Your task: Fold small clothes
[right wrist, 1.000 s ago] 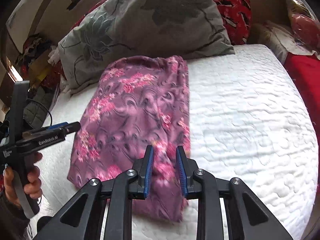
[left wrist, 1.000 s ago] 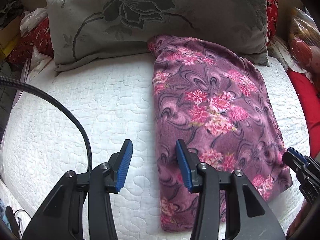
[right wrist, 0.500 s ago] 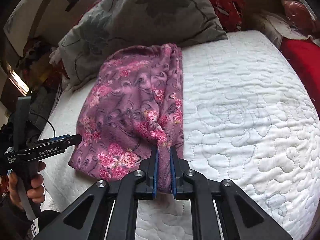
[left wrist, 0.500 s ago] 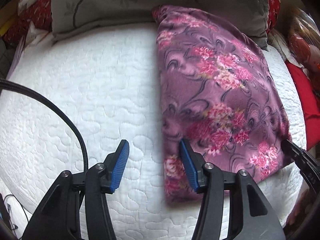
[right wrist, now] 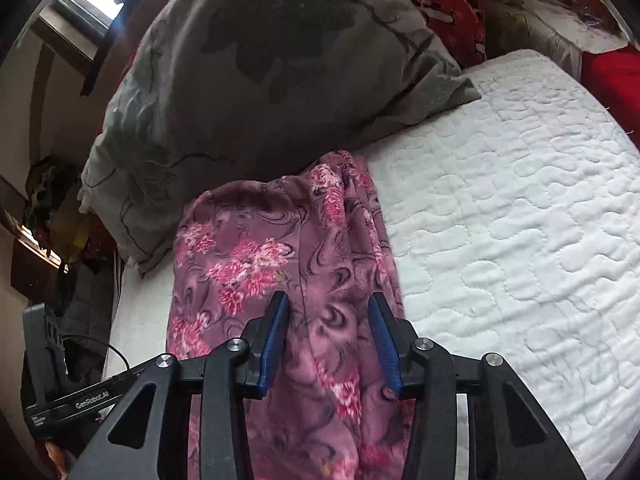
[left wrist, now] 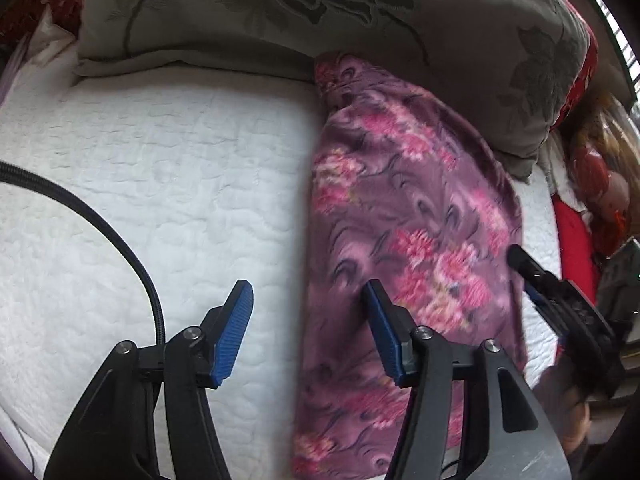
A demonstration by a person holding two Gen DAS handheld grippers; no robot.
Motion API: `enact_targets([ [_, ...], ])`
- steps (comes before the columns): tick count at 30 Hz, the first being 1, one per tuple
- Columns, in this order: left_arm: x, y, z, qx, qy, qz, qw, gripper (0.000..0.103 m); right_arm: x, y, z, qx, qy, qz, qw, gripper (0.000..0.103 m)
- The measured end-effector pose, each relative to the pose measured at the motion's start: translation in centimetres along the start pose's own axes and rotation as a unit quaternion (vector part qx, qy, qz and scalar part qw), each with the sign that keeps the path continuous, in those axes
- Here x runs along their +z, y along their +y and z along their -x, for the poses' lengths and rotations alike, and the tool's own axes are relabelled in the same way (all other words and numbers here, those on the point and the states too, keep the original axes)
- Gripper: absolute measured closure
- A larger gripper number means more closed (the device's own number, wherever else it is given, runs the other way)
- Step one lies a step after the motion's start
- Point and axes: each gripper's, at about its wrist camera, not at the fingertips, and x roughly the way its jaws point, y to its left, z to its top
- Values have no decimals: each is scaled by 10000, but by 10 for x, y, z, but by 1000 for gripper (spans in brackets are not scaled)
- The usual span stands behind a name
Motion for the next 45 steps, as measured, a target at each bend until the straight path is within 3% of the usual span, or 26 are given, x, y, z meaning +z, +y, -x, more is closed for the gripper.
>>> enact_targets([
  [1,3,-1,0,-64,-50,3,10000,47,3,3,-3,53,-36,62,10000,86],
  [2,7,-3,-1,-80,-137,-6,9999,47,9,9,-3,115,-130,231,9996,98],
  [5,12,-5,-16,74,-128,-12,9999,45,18,12,4,8,-565,438,9974,99],
  [7,13,-1,-26,-14,13,151,9999,43,19,-3,-13,-298,-201,273,9990,99],
  [8,14,4,-25,-126,33,269,9996,44,17,-10,-20,-257,-10,217,9994,99],
  [9,14,8,-22,-222,38,314,9993,44,17,-12,-13,-190,-126,184,9996,98],
  [11,12,20,-14,-342,34,347,9988,44,14,-16,3,-89,-280,33,9996,87],
  [13,6,31,-8,-504,16,423,9978,44,7,-27,19,110,-314,-134,9994,64],
  [16,-3,39,-8,-911,137,477,9946,44,-7,-46,33,368,-369,-274,9983,42],
  [20,-18,33,-21,-1369,461,605,9877,35,-23,-64,21,946,-55,-546,9940,35],
  [22,-19,27,-21,-1346,409,642,9880,31,-26,-52,22,994,-124,-155,9948,30],
  [24,-17,14,-25,-1358,464,622,9877,31,-29,-35,9,1305,309,76,9909,30],
  [26,-12,1,-30,-1272,487,650,9885,32,-31,-13,0,994,438,544,9926,30],
  [27,-10,-1,-29,-1161,465,661,9899,44,-31,-5,-4,843,433,722,9929,30],
  [29,-8,-6,-28,-984,444,585,9924,62,-30,-2,-6,723,361,654,9946,40],
  [31,-8,-12,-22,-767,371,458,9953,76,-31,1,-3,623,233,674,9955,71],
  [32,-9,-17,-17,-653,266,309,9970,79,-32,4,-2,568,155,723,9956,75],
  [37,-20,-45,10,-166,-255,-227,9993,82,-41,33,15,59,-191,1186,9927,79],
  [45,-41,-14,68,-220,-560,-110,9981,82,-62,60,58,111,-427,1596,9862,79],
])
